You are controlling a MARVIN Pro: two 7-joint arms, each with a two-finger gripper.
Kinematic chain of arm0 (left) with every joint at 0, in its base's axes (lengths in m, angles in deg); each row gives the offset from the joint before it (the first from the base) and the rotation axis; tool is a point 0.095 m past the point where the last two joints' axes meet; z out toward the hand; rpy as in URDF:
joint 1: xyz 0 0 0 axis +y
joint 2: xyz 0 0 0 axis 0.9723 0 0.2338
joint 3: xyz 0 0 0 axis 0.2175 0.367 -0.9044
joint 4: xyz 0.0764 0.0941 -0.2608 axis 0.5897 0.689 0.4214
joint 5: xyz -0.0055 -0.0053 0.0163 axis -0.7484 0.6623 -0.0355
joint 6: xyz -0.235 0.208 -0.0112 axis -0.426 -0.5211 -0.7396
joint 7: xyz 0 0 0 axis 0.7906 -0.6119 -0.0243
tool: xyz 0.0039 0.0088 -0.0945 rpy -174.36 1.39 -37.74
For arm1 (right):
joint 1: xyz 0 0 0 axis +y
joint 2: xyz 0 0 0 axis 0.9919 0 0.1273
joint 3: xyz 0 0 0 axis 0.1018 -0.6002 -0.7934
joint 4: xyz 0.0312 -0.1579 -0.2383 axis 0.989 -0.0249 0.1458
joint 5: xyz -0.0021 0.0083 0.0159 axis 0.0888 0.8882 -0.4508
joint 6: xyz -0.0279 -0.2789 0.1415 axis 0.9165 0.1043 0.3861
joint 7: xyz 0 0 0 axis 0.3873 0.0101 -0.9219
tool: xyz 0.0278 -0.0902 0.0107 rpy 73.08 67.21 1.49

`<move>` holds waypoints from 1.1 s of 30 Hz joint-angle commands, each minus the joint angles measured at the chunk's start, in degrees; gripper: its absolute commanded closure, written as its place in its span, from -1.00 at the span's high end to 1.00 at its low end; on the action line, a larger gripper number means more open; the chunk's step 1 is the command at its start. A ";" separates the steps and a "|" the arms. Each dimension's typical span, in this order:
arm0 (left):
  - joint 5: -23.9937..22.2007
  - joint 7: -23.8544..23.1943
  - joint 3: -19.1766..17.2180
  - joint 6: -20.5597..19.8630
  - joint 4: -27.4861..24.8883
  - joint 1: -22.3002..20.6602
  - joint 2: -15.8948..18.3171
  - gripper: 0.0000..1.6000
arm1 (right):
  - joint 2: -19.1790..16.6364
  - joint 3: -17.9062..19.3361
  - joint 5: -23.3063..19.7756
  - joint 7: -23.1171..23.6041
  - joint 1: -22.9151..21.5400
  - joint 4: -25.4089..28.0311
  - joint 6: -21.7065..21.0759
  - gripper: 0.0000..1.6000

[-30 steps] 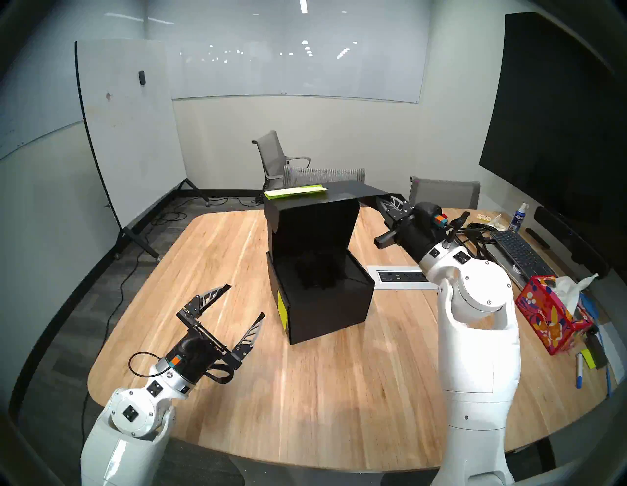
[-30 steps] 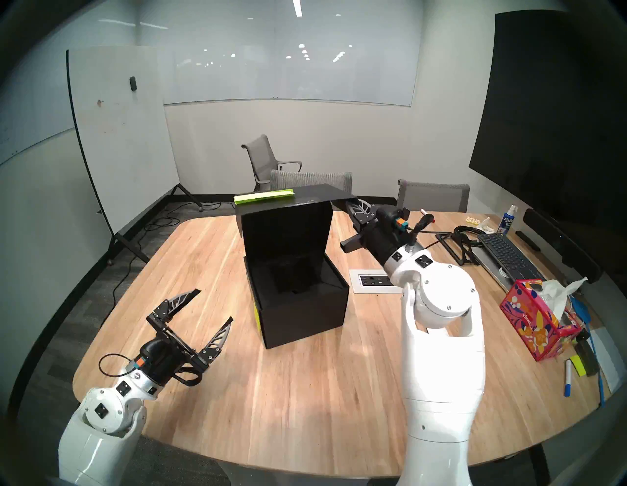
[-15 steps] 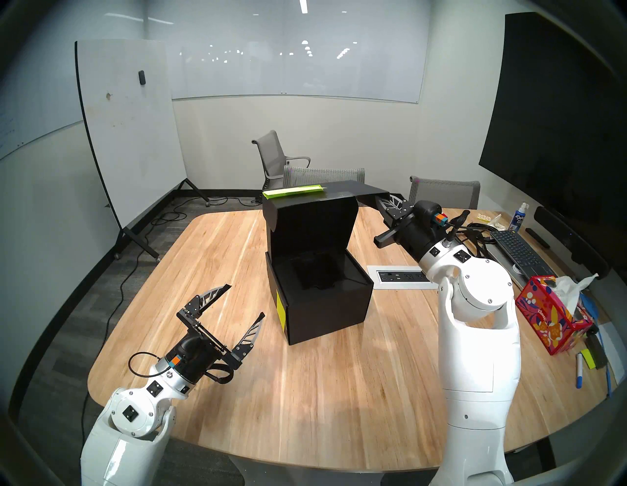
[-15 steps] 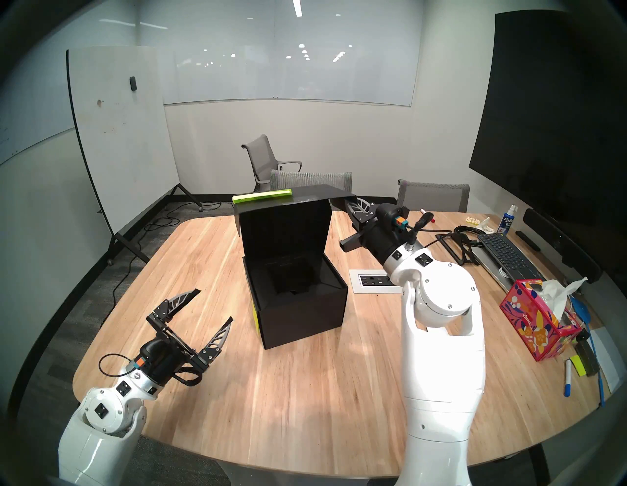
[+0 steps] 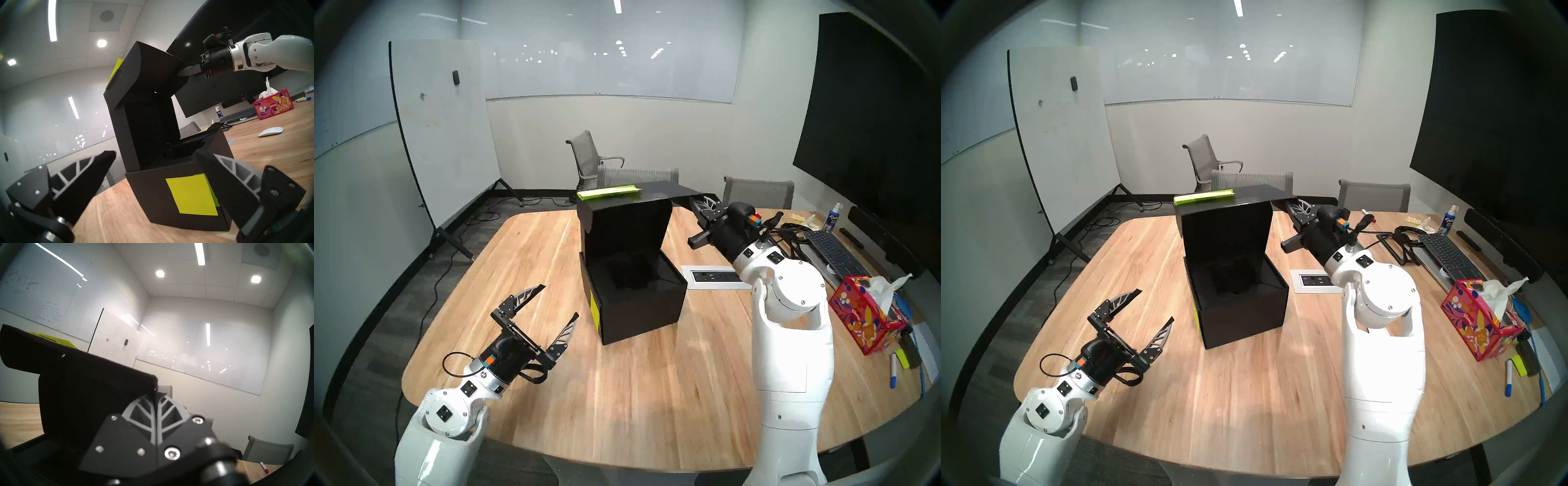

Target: Open the box and place the mouse inside

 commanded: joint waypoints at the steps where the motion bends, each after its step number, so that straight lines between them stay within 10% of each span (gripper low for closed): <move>1: -0.81 -0.57 0.41 -0.70 -0.01 -2.11 0.49 1.00 | 0.13 0.10 -0.68 0.21 -0.20 0.04 0.92 -1.00; 33: -1.17 -4.10 6.69 -10.61 5.58 -15.05 0.55 1.00 | 0.52 0.71 -1.19 0.47 0.45 -1.17 1.77 -1.00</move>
